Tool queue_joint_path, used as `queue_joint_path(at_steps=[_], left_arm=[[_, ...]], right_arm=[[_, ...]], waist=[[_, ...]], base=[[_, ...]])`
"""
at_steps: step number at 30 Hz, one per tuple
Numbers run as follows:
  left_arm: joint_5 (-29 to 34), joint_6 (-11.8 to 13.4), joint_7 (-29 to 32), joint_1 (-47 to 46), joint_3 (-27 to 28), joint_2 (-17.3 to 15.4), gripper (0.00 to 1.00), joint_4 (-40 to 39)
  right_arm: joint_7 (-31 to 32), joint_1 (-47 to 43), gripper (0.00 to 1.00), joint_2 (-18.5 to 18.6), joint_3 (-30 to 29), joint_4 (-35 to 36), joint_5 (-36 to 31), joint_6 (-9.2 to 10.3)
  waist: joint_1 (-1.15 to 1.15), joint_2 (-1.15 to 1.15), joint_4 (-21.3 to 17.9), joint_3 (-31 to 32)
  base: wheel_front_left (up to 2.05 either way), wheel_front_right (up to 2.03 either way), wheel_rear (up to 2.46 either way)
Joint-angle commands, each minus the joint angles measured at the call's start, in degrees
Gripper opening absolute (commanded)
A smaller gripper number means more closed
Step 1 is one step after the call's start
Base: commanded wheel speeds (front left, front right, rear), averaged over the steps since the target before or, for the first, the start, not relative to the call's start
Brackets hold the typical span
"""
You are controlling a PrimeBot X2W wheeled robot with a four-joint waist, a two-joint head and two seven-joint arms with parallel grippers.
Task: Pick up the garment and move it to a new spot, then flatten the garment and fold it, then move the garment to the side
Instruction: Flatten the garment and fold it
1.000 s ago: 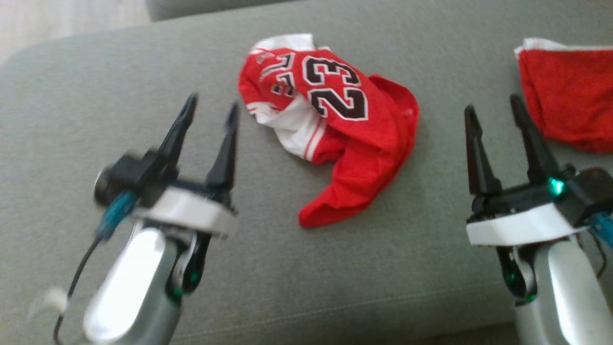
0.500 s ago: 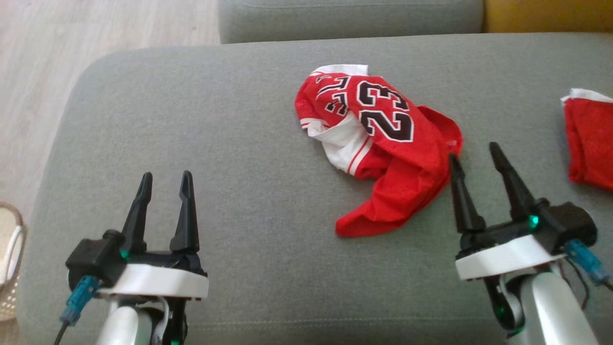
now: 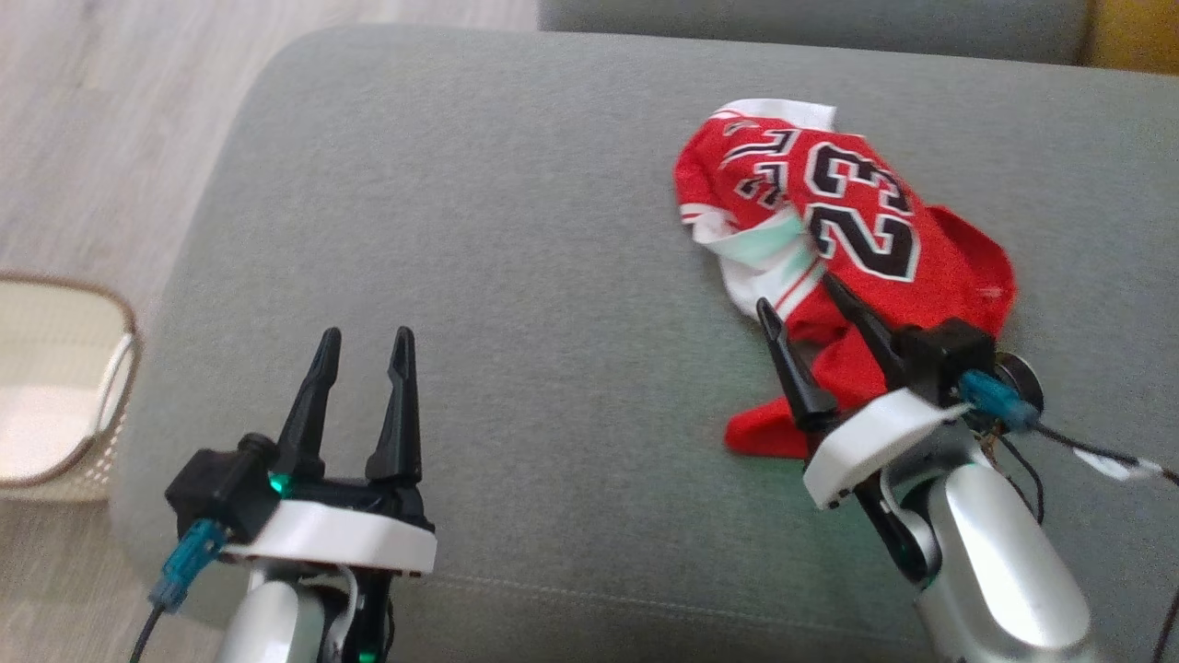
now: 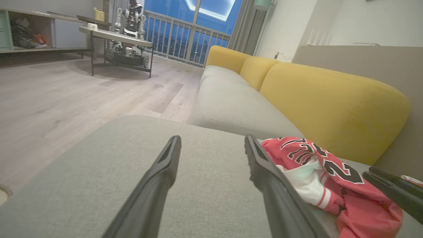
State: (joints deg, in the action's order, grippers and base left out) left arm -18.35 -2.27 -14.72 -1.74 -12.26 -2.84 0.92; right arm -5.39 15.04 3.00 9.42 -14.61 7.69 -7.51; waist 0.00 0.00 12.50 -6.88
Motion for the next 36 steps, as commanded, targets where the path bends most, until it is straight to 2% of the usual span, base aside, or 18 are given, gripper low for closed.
queue_joint_path(at_steps=[1,7,15,18,23,24,25,29,36], left_arm=[[-0.61,0.46,-0.28,-2.92,1.42,-0.05,1.00,-1.39],[-1.33,0.75,-0.28,-3.22,0.48,-0.05,1.00,-0.98],[-1.92,1.49,-0.28,-3.23,-0.59,-0.04,1.00,-0.63],[-5.53,1.06,-0.28,-3.15,-0.71,-0.04,1.00,-0.95],[-5.84,0.49,-0.28,-4.02,-0.72,-0.04,1.00,-1.15],[-5.79,0.61,-0.28,-4.25,-0.54,-0.04,1.00,-1.03],[-5.78,0.66,-0.28,-4.37,-0.50,-0.04,1.00,-0.96],[-5.61,0.81,-0.28,-4.56,-0.50,-0.04,1.00,-0.59],[-5.26,1.14,-0.28,-4.09,0.18,-0.04,1.00,-0.24]], right_arm=[[0.97,2.89,1.00,-0.13,1.00,-0.91,0.33,0.02],[5.00,7.00,1.00,-0.13,-0.68,-10.50,-2.27,0.02],[5.68,12.83,1.00,-0.13,-9.10,-20.65,-6.42,0.02],[6.80,14.40,1.00,-0.13,-10.38,-24.56,-7.41,0.02],[8.23,17.63,1.00,-0.13,-12.29,-30.29,-10.40,0.02],[8.18,18.80,0.96,-0.13,-12.32,-32.16,-11.22,0.02],[7.97,19.34,0.02,-0.13,-12.20,-32.98,-11.37,0.02],[5.92,21.26,0.00,-0.13,-10.78,-35.03,-10.32,0.02],[0.64,23.53,0.00,-0.13,0.09,-33.40,2.53,0.02]], waist=[[0.00,0.00,2.34,-1.00],[0.00,0.00,4.83,-1.23],[0.00,0.00,7.07,-1.40],[0.00,0.00,7.63,-1.97],[0.00,0.00,8.12,-3.33],[0.00,0.00,8.12,-3.65],[0.00,0.00,8.09,-3.74],[0.00,0.00,7.83,-3.31],[0.00,0.00,6.56,-0.75]], base=[[0.00,0.00,0.00],[0.00,0.00,0.00],[0.00,0.00,0.00],[0.00,0.00,0.00],[0.00,0.00,0.00],[0.00,0.00,0.00],[0.00,0.00,0.00],[0.00,0.00,0.00],[0.00,0.00,0.00]])
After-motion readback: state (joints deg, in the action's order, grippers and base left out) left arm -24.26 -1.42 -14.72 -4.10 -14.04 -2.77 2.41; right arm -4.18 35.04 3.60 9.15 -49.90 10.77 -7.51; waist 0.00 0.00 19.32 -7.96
